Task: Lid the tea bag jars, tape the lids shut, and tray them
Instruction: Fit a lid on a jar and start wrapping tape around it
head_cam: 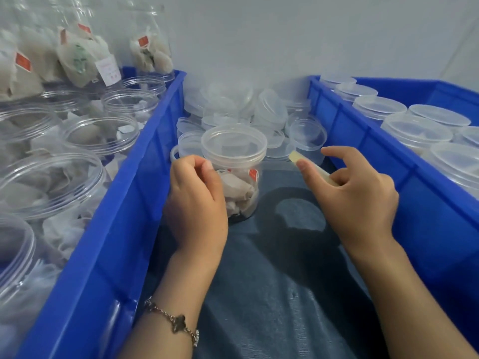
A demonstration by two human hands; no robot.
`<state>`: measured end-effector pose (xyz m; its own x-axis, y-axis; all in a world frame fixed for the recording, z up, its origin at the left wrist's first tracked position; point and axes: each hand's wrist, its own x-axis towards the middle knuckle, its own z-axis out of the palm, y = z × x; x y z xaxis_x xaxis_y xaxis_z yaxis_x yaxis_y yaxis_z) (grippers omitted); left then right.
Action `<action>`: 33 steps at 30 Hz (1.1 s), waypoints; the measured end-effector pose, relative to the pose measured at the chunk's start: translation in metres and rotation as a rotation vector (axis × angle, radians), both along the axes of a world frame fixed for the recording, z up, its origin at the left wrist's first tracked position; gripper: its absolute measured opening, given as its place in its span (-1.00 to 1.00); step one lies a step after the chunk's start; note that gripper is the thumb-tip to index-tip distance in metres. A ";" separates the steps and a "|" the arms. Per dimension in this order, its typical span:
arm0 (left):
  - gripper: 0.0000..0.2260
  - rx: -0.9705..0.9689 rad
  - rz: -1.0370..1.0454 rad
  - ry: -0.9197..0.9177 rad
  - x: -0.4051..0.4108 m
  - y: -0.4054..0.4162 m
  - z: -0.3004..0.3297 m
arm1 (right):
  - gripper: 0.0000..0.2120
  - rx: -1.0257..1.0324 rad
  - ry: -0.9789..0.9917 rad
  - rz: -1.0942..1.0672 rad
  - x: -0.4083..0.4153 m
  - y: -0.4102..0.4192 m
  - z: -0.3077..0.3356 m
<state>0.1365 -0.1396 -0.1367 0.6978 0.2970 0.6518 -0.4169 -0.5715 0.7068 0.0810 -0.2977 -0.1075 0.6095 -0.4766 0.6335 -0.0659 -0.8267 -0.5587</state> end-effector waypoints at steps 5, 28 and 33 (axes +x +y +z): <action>-0.86 -0.067 -0.049 0.010 0.002 0.002 -0.001 | -0.52 0.013 -0.051 0.009 0.000 0.000 -0.002; -0.48 0.086 -0.062 -0.022 -0.017 -0.021 -0.018 | -0.60 0.074 -0.027 0.081 -0.001 0.005 -0.002; -0.45 0.071 -0.071 0.002 -0.016 -0.022 -0.019 | -0.65 0.045 -0.034 0.098 0.000 0.005 -0.002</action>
<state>0.1210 -0.1614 -0.1557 0.7169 0.1998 0.6679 -0.4569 -0.5889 0.6666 0.0808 -0.2923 -0.1100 0.6332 -0.4442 0.6339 0.0332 -0.8026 -0.5956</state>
